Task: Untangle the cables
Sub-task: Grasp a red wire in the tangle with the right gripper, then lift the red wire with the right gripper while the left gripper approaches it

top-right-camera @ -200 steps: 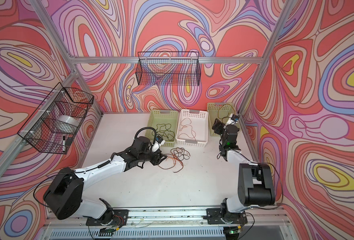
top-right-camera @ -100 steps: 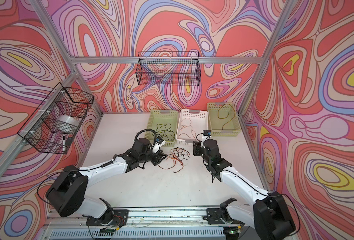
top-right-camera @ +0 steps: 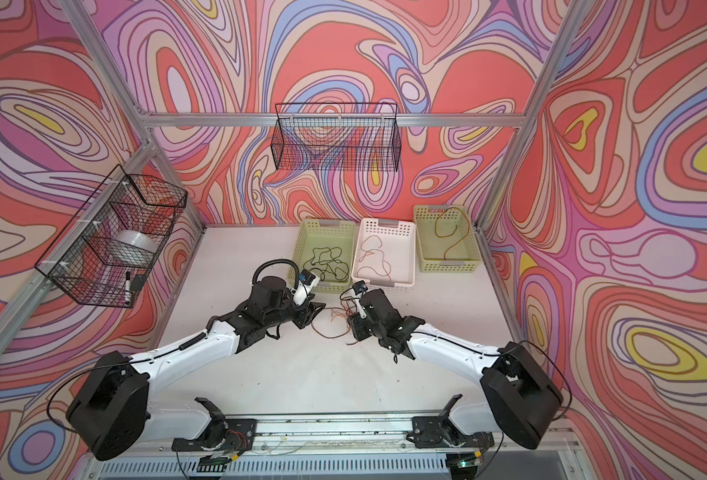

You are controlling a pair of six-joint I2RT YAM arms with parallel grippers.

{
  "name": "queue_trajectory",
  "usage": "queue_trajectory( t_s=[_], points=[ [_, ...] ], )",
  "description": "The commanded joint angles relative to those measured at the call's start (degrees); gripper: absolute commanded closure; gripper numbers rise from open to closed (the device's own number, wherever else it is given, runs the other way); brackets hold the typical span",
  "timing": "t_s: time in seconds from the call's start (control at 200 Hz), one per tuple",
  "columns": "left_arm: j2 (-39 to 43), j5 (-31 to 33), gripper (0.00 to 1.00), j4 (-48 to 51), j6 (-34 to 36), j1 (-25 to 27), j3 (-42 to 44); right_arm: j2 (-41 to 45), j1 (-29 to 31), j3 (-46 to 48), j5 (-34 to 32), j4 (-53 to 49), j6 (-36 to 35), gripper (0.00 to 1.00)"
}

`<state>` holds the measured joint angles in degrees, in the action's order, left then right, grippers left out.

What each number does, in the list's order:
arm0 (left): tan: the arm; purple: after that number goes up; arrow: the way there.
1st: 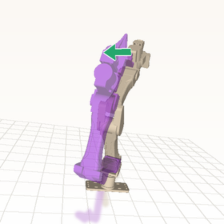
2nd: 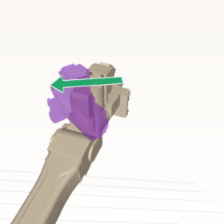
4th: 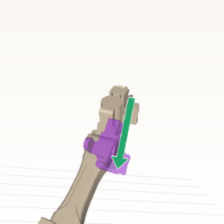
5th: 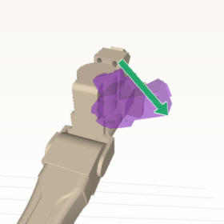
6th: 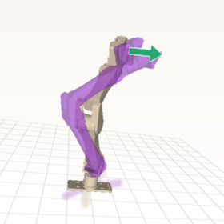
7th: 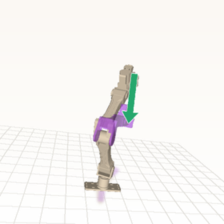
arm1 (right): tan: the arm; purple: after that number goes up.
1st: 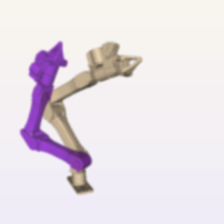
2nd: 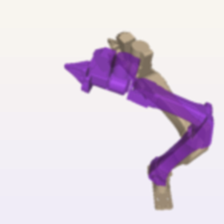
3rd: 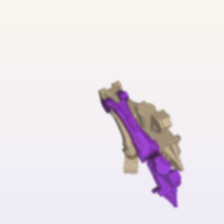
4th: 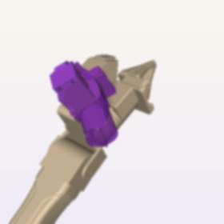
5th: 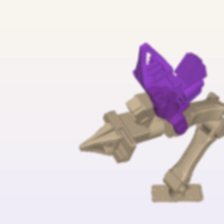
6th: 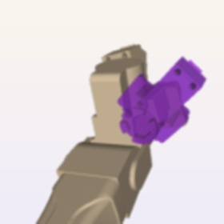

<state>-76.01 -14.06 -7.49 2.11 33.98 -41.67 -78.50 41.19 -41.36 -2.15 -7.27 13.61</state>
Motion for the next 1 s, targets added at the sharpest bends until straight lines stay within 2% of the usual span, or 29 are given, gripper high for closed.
queue_trajectory(
  t_s=[0.0,0.11,0.26,0.381,0.561,0.721,0.856,0.996],
  points=[
    [1.39,-0.9,0.49,1.13,1.77,-0.23,0.8,-1.2,0.12,-2.46,-1.84,-3.01,-1.45,0.49],
    [1.22,-2.12,0.49,0.72,2.62,-0.14,0.54,-1.71,0.12,-3.22,-0.27,-6.06,-2.62,0.54],
    [-0.39,-5.67,0.47,-1.37,3.99,0.03,0.06,-0.03,0.12,-4.13,-1.67,-7.91,-4.21,0.84],
    [-2.77,-7.88,0.45,-4.11,5.2,0.89,-0.25,1.47,0.12,-8.22,-0.63,-11.17,-6.78,1.0],
    [-7.93,-8.85,0.42,-10.33,4.07,1.64,-0.86,3.19,0.12,-12.4,1.74,-13.81,-8.59,1.0],
    [-12.57,-7.2,0.39,-17.23,0.57,1.71,-1.59,4.29,0.12,-13.84,4.31,-14.54,-9.58,1.0],
    [-15.29,-4.73,0.39,-23.32,-2.51,1.71,-1.79,6.09,0.12,-15.72,5.97,-15.58,-11.03,1.0],
    [-18.45,-5.6,0.4,-27.37,-5.06,1.79,-3.04,8.15,0.12,-17.73,6.47,-15.34,-11.59,1.0]
  ],
)
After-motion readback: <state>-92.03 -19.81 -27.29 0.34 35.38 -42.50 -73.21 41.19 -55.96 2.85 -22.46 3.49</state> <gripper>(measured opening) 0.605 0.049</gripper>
